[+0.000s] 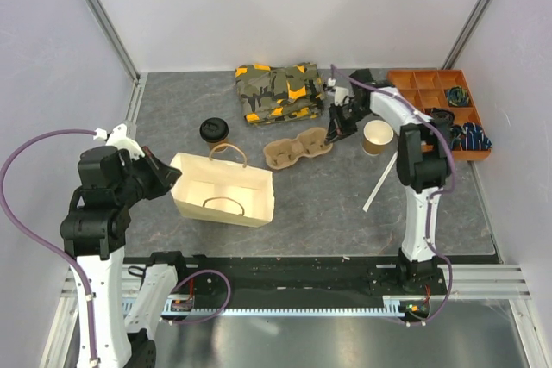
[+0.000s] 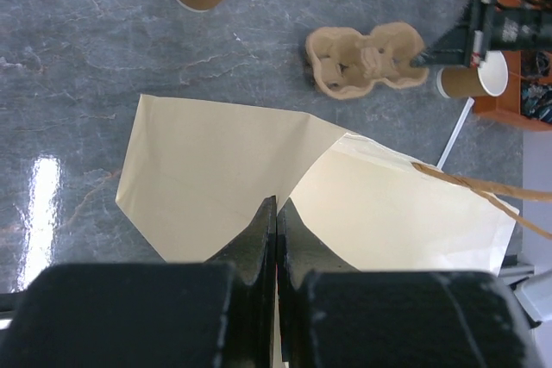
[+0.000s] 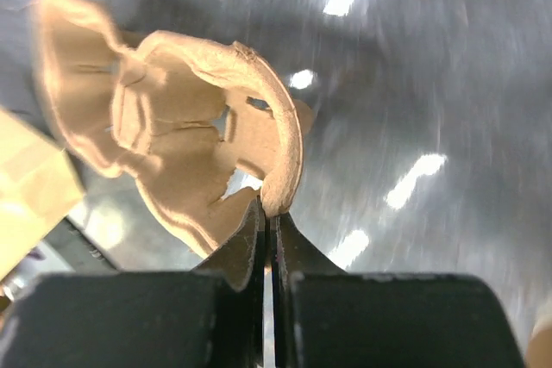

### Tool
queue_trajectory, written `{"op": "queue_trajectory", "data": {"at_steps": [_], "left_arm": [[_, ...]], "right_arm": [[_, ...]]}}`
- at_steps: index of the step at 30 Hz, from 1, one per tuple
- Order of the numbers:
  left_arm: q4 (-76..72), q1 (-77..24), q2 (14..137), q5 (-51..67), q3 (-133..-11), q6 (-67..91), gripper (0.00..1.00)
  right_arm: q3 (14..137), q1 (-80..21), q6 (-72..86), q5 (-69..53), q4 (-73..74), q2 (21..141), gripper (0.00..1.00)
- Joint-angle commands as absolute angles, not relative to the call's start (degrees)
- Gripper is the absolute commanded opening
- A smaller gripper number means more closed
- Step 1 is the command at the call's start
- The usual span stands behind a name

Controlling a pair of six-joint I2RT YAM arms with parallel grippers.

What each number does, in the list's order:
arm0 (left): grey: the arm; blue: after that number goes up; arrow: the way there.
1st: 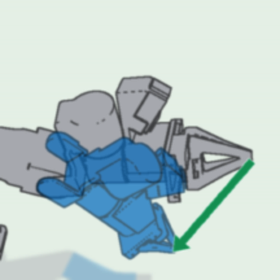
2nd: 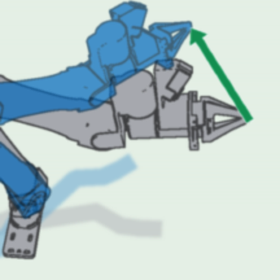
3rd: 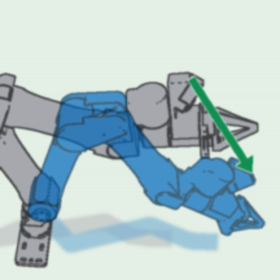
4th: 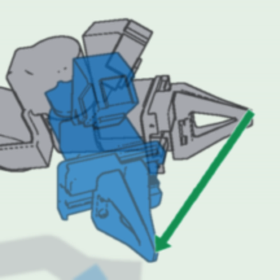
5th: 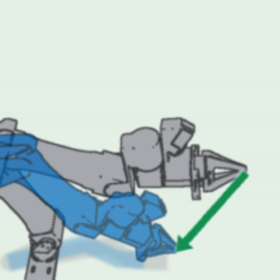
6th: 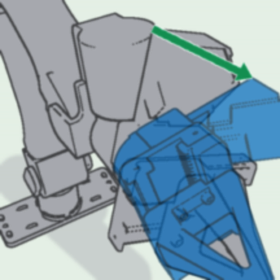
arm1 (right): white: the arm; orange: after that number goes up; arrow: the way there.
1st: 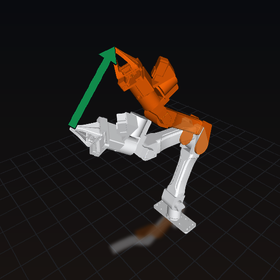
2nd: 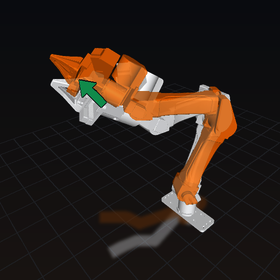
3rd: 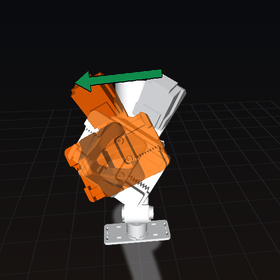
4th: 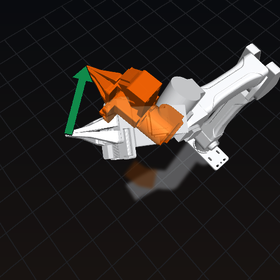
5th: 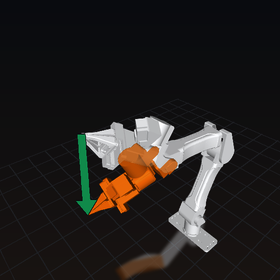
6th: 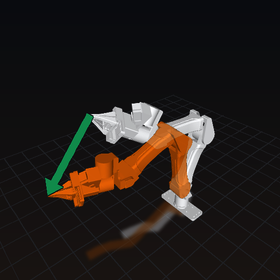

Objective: Pack the takeout coffee

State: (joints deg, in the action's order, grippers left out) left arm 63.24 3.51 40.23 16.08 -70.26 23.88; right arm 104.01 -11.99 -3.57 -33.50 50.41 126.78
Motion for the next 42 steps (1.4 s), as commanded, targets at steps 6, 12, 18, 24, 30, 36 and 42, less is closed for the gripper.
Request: {"op": "queue_trajectory", "data": {"at_steps": [6,12,18,24,30,36,42], "left_arm": [[60.6,3.7,39.0,11.8,-72.1,27.3,0.02],[60.6,3.7,39.4,10.7,-71.6,30.2,0.02],[60.6,3.8,40.6,11.0,-72.1,33.6,0.02],[60.6,3.9,41.5,13.0,-71.5,36.9,0.02],[59.4,4.0,43.9,19.1,-66.9,43.0,0.02],[53.5,4.0,46.5,26.1,-61.5,50.4,0.02],[48.8,1.1,45.3,22.2,-58.6,53.1,0.02]], "right_arm": [[93.0,-9.3,9.1,-35.3,48.7,94.4,0.00],[93.3,-9.2,13.3,-30.3,50.0,77.2,0.00],[98.1,-9.4,15.9,-32.3,53.5,69.1,0.00],[97.8,-10.9,19.1,-41.5,51.0,63.9,0.00],[97.0,-12.7,14.9,-44.8,52.8,60.5,0.00],[99.7,-12.8,12.5,-44.3,55.3,60.8,0.00],[96.5,-13.1,14.2,-41.2,52.4,62.8,0.00]]}}
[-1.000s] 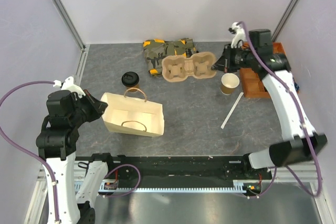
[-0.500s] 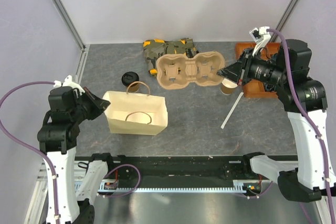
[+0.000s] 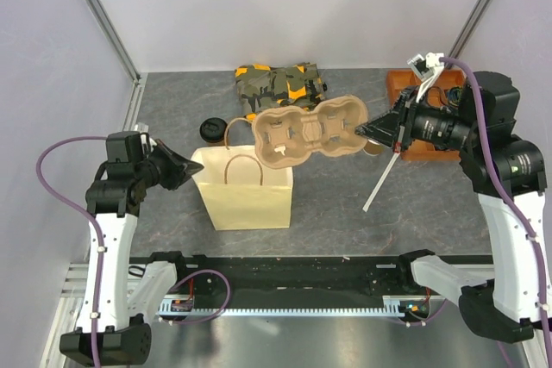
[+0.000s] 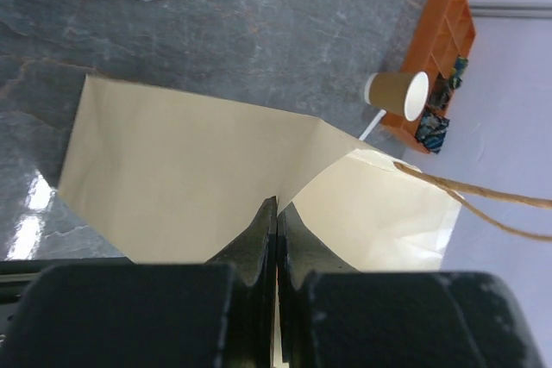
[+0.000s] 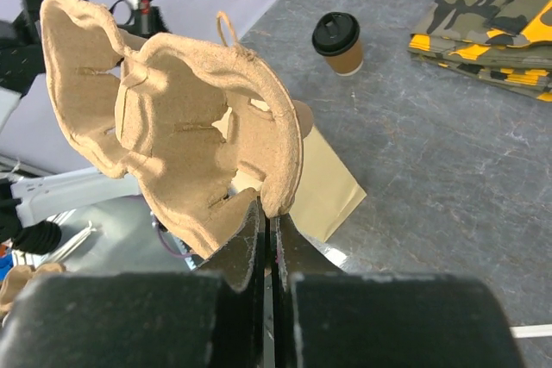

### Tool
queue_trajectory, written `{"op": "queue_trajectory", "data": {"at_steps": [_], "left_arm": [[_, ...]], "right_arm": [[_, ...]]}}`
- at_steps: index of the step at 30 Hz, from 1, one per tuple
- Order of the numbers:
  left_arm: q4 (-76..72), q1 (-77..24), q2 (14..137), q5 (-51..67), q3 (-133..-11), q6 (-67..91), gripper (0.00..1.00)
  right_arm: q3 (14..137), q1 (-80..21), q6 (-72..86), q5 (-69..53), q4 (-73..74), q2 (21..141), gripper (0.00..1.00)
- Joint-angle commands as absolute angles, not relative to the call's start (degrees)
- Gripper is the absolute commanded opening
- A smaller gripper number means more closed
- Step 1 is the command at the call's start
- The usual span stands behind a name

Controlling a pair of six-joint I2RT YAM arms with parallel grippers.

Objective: Pack the takeout coffee

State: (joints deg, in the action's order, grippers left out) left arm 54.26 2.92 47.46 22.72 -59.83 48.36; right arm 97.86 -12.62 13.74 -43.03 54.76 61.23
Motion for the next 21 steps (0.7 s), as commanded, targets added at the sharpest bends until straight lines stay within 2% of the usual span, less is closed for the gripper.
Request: {"op": "queue_trajectory", "data": {"at_steps": [1,12,21], "left_arm": [[47.8,0.7,44.7,22.1,-58.2,53.1,0.02],[44.0,-1.1,39.4,12.3,-51.8,54.0,0.02],[38.8,-1.1,38.4,9.6,-52.9,53.2,0.02]], "right_arm": [[95.5,-13.3,14.8,-39.5,51.4,63.1,0.00],[90.4,-21.2,13.9,-27.9,46.1,64.2,0.00],[87.5,-30.1,10.8,-18.9,44.6,65.4,0.00]]}}
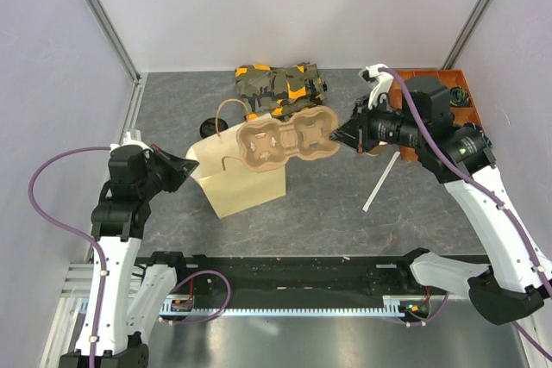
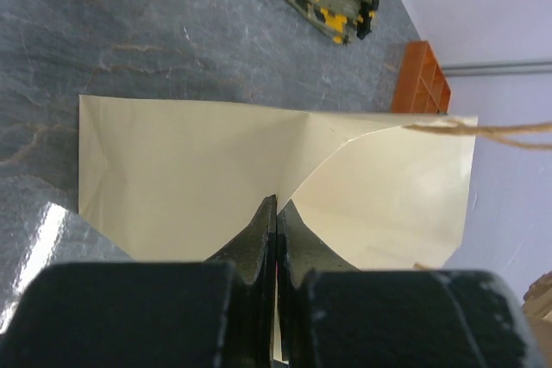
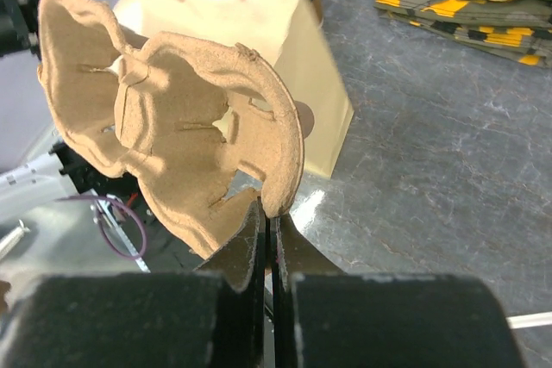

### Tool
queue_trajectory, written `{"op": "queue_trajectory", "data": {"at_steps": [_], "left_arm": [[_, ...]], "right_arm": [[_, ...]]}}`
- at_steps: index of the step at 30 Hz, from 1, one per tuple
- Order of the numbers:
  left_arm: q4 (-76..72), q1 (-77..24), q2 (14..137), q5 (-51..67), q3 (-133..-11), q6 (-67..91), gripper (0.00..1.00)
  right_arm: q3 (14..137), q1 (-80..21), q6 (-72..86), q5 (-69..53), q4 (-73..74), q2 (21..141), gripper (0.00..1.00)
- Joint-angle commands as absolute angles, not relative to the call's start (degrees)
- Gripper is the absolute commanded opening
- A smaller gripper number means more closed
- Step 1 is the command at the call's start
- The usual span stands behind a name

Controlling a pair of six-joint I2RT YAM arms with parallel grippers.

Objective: Pack the takeout coffee

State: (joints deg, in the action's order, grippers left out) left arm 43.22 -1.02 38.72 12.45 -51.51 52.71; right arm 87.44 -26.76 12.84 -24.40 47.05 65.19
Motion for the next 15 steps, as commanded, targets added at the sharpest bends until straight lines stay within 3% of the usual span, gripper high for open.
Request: {"op": "queue_trajectory", "data": {"at_steps": [1,15], "left_arm": [[38.8,-1.1,38.3,10.0,-53.1,52.8,0.02],[34.7,-1.1,33.0,13.6,-51.1,41.4,0.02]], "right_arm": [[87.4,-30.2,10.9,-18.1,44.8,65.7,0.00],[88.7,-30.6,14.7,-15.7,44.8,70.0,0.00]]}}
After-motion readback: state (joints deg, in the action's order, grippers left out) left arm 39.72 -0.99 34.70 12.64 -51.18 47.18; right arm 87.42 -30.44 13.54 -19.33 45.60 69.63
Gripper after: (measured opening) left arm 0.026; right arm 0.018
